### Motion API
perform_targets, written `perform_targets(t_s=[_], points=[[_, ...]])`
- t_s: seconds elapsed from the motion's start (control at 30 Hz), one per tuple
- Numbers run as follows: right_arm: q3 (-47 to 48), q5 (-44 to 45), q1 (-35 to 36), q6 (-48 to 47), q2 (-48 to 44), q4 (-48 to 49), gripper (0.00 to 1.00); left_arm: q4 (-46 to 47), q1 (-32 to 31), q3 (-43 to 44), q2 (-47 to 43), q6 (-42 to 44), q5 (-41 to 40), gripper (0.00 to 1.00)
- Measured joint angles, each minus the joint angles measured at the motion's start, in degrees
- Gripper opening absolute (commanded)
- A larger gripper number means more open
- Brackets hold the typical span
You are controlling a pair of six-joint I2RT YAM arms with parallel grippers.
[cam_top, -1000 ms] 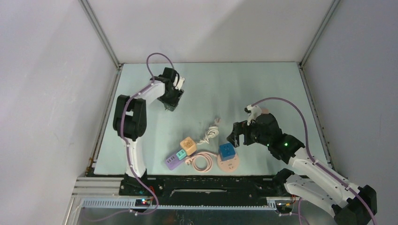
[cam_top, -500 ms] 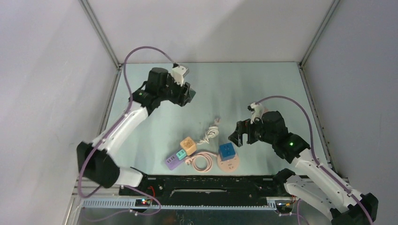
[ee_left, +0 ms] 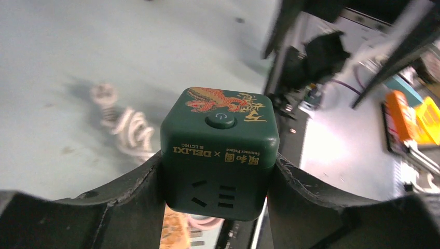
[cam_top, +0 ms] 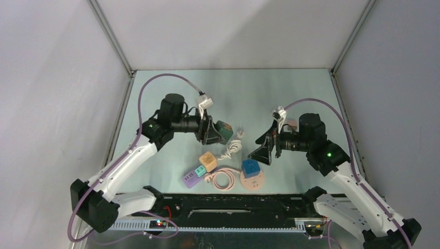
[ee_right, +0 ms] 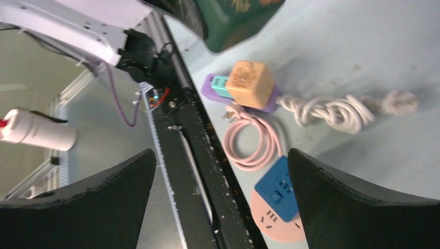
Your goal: Insert the plug
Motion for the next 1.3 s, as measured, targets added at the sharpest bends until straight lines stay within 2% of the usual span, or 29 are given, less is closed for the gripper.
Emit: perform_targets(t_s=[0.17,0.33,0.53,0.73,0.87,0.97,1.0,1.07,1.13,1.17,1.2,1.23,1.27,1.3], points=[[1.88,-7.23,0.04,0.85,4.24,3.3,0.99,-0.7,-5.03,-1.18,-3.56,0.28,5.62,0.34],[2.89,-10.93,1.05,1.46,7.63,5.42,0.99,-2.58,-8.55,-1.31,-4.24,1.62,7.52,0.33],[3.26,-12.96,4.48,2.08,11.13,7.65,0.99,-4.74,-11.08,-1.38,-3.98,3.13,8.48,0.33],[3.58,-13.05,9.22,3.43,15.23,11.23,0.95,-6.82,-12.04,-1.36,-2.45,4.28,8.46,0.33],[5.14,-12.85,11.23,3.61,17.92,12.37,0.8,-8.26,-12.94,-1.36,-1.53,5.11,8.35,0.33],[6.54,-12.94,11.98,3.45,19.76,12.72,0.62,-9.05,-13.2,-1.36,-1.4,5.25,7.76,0.34],[6.69,-12.79,12.15,3.23,20.13,12.85,0.53,-9.31,-13.2,-1.36,-1.4,5.27,7.8,0.34],[6.71,-12.96,12.13,2.89,20.72,12.74,0.43,-9.68,-13.27,-1.36,-1.42,5.31,7.89,0.34],[6.71,-13.29,12.26,2.54,21.05,12.52,0.26,-10.36,-13.29,-1.36,-1.4,5.35,8.07,0.35],[6.71,-13.38,12.33,2.32,21.09,12.46,0.13,-10.47,-13.29,-1.36,-1.42,5.44,7.91,0.36],[6.71,-13.4,12.39,2.25,21.09,12.28,0.0,-10.58,-13.31,-1.36,-1.42,5.46,7.93,0.38],[6.71,-13.42,12.39,2.14,21.11,12.24,0.0,-10.64,-13.35,-1.36,-1.42,5.49,7.87,0.42],[6.71,-13.44,12.41,2.05,21.11,12.2,0.0,-10.64,-13.35,-1.36,-1.42,5.51,7.85,0.5],[6.71,-13.42,12.41,1.9,21.11,12.09,0.0,-10.64,-13.38,-1.36,-1.42,5.51,7.8,0.64]])
